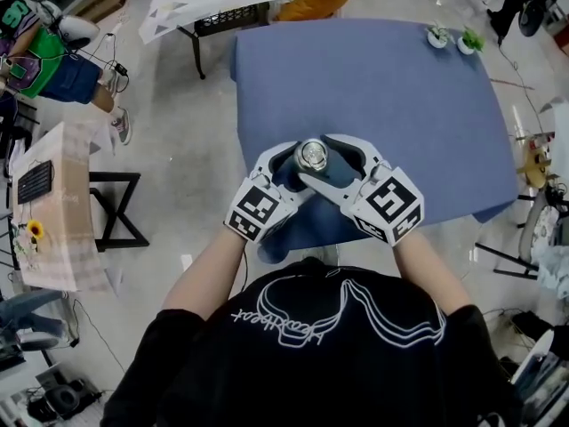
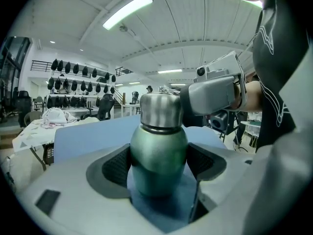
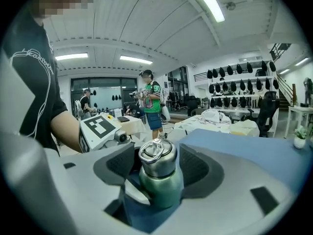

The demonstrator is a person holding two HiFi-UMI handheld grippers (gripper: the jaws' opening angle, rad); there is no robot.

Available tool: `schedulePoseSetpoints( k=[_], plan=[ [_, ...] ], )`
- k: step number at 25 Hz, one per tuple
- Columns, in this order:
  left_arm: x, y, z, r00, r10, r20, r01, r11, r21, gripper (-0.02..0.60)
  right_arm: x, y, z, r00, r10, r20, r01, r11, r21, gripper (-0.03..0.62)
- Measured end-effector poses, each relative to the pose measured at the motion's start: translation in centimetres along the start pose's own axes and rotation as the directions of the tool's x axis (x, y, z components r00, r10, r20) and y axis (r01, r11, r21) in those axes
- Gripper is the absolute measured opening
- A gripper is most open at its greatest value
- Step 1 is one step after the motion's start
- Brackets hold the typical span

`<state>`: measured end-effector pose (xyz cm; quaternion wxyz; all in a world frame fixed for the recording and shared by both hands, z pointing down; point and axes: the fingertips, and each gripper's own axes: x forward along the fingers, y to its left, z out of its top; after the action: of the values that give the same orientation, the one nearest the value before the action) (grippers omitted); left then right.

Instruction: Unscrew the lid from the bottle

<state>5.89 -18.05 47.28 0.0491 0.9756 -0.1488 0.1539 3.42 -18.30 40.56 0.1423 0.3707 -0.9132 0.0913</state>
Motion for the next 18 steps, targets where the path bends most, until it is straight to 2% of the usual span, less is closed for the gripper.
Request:
schedulePoseSetpoints(
  k=[4,10,14,18],
  plan=[
    [-0.12,0.04,0.13,1.0,0.002,0.003,-0.002,1.0,-0.003,0.362,0.39,-0.16,-0.05,1.0,-0.014,0.003,0.014,1.0,-0.012,0.256],
    [-0.11,-0.04,0.06,1.0,0.002,-0.007,-0.002,1.0,-0.003,0.36,0.38,-0.14,-0.1,1.0,0.0,0.02,0.001,1.0,-0.02,0.253],
    [0.01,-0.09,0.11,1.0,-0.003,-0.01,0.003,1.0,-0.001,0.36,0.31,-0.11,-0.1,0.998,0.053,0.019,-0.052,0.998,-0.047,0.252],
    [0.11,-0.21,0.05,1.0,-0.013,-0.02,0.013,1.0,-0.004,0.36,0.19,0.04,-0.29,0.989,0.145,-0.006,-0.145,0.986,-0.083,0.252]
  ],
)
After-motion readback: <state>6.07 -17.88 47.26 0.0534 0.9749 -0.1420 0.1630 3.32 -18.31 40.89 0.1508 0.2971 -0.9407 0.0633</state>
